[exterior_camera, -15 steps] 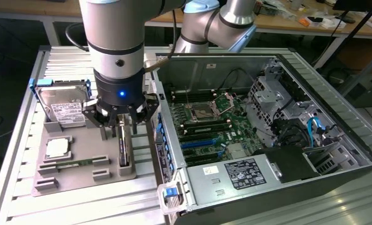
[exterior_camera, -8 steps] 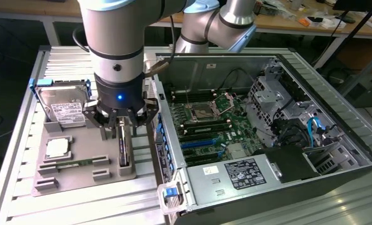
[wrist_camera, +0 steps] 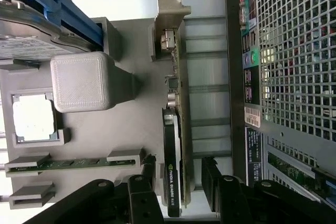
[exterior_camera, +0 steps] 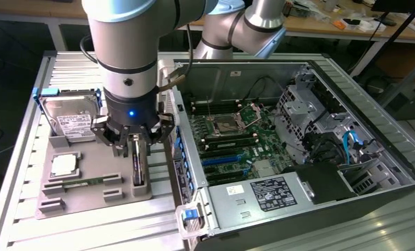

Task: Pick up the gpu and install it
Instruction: 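Pick up the gpu and move the gpu toward the slot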

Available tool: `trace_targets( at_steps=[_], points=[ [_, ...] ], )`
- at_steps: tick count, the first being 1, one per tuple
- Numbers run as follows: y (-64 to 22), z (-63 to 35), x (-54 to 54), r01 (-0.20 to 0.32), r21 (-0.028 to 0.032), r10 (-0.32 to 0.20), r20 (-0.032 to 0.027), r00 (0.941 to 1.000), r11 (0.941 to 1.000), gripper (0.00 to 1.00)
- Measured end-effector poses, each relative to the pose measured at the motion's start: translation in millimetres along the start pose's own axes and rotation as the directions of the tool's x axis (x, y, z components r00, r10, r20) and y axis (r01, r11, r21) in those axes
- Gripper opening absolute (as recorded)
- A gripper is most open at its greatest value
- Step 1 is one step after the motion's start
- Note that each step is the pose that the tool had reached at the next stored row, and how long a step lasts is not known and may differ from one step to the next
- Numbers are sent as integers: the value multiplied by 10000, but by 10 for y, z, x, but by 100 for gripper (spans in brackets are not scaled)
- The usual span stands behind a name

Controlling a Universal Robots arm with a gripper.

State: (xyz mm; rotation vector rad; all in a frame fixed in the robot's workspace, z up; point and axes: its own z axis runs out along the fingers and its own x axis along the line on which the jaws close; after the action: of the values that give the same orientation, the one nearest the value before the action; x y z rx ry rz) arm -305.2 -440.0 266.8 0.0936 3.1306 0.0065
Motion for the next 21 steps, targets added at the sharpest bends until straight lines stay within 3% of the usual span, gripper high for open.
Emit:
trace_targets(
  at_steps=[8,17,21],
  points=[
    [6,128,10,0,-1,0,0,10000,10000,48],
    [6,138,10,5,-3,-5,0,10000,10000,48],
    [7,145,10,281,-5,-281,-1,9996,9996,48]
  ],
)
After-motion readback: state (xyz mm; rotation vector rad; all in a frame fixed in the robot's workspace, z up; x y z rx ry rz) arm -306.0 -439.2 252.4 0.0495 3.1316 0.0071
